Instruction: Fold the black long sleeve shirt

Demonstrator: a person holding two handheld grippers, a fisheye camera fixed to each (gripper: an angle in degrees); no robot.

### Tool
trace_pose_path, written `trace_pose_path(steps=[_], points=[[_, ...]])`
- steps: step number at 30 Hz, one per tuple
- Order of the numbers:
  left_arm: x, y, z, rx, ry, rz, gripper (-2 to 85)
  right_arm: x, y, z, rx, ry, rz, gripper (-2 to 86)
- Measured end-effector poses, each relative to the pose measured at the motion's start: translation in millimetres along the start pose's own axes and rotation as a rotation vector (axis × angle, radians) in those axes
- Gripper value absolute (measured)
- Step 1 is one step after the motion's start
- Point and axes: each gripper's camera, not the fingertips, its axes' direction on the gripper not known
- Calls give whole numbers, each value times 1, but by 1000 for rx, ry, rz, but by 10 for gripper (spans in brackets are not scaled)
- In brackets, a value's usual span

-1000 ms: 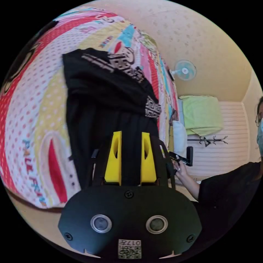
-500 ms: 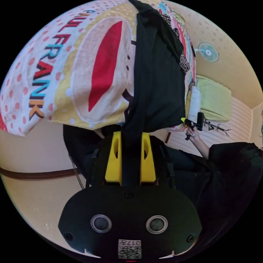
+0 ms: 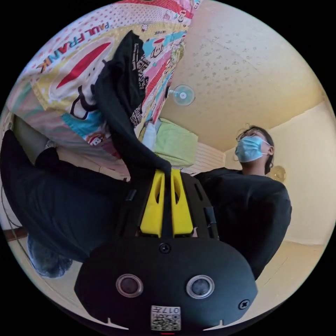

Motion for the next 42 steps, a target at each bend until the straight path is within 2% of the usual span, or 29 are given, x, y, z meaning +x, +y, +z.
trace_pose_path(steps=[4, 9, 12, 14, 15, 17, 19, 21, 23, 26, 28, 33, 36, 42], points=[[-1, -110, -29, 96, 115, 170, 27, 21, -87, -8, 168, -132, -162, 27], [-29, -267, -57, 193, 164, 219, 58, 75, -229, -6, 385, -269, -157, 45], [-31, -302, -85, 325, 61, 198, 113, 98, -273, -14, 532, -171, -51, 74], [-15, -288, -97, 362, -121, 209, 126, 93, -282, -15, 539, -83, -19, 89], [-11, -280, -98, 360, -191, 207, 127, 84, -282, -13, 500, -34, -38, 97], [-6, -242, -97, 340, -484, 168, 152, 71, -274, -6, 414, 99, -52, 106], [-12, -208, -97, 341, -633, 126, 167, 63, -251, 5, 318, 324, -21, 118], [-27, -177, -96, 340, -684, 70, 169, 63, -228, 10, 308, 431, 22, 127], [-57, -144, -92, 341, -646, -14, 169, 68, -202, 13, 352, 467, 82, 134], [-101, -121, -82, 378, -534, -113, 160, 93, -160, 25, 465, 370, 215, 143], [-125, -116, -78, 438, -432, -152, 140, 121, -140, 47, 547, 187, 278, 143], [-167, -117, -80, 649, -180, -214, 44, 160, -146, 87, 707, -59, 302, 111], [-144, -131, -87, 705, -87, -107, 11, 148, -172, 86, 795, -121, 232, 48], [-8, -205, -96, 655, -29, 269, 2, 44, -273, 84, 652, -216, -162, 24]])
